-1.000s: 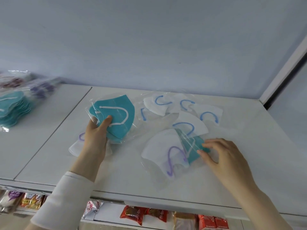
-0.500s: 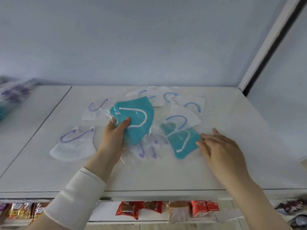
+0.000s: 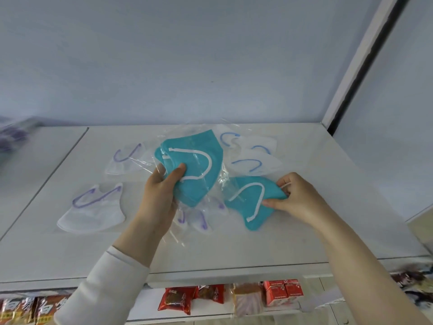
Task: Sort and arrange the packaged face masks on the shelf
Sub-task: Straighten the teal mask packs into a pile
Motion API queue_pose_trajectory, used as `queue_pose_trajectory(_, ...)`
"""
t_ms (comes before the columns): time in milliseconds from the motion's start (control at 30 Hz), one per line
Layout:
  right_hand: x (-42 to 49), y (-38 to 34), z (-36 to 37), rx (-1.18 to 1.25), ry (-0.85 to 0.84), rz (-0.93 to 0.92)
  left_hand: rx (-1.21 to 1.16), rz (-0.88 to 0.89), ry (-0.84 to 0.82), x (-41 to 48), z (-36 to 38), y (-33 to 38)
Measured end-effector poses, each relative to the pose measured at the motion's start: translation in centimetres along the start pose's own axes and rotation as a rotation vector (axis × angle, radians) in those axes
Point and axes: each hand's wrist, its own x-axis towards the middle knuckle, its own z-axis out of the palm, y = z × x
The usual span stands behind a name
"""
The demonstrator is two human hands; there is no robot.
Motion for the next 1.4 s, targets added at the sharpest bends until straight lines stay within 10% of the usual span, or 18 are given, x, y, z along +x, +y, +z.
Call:
queue_pose_trajectory(633, -0.3, -3.8, -5.1, 0.719, 0.198, -0.195, 0.07, 0.062, -0.045, -0.7, -0.6, 2.1)
queue_pose_trajectory(1033, 1.1, -10.0, -3.4, -0.062, 0.168, -0.693, 0.282, 0.059, -0.385, -2.8, 1.0, 1.7)
queue_pose_trajectory(1400, 3.1, -10.4, -7.5, -0.237, -0.142, -0.255, 0.603, 0.462, 0.035, -3.0, 2.7, 0.0)
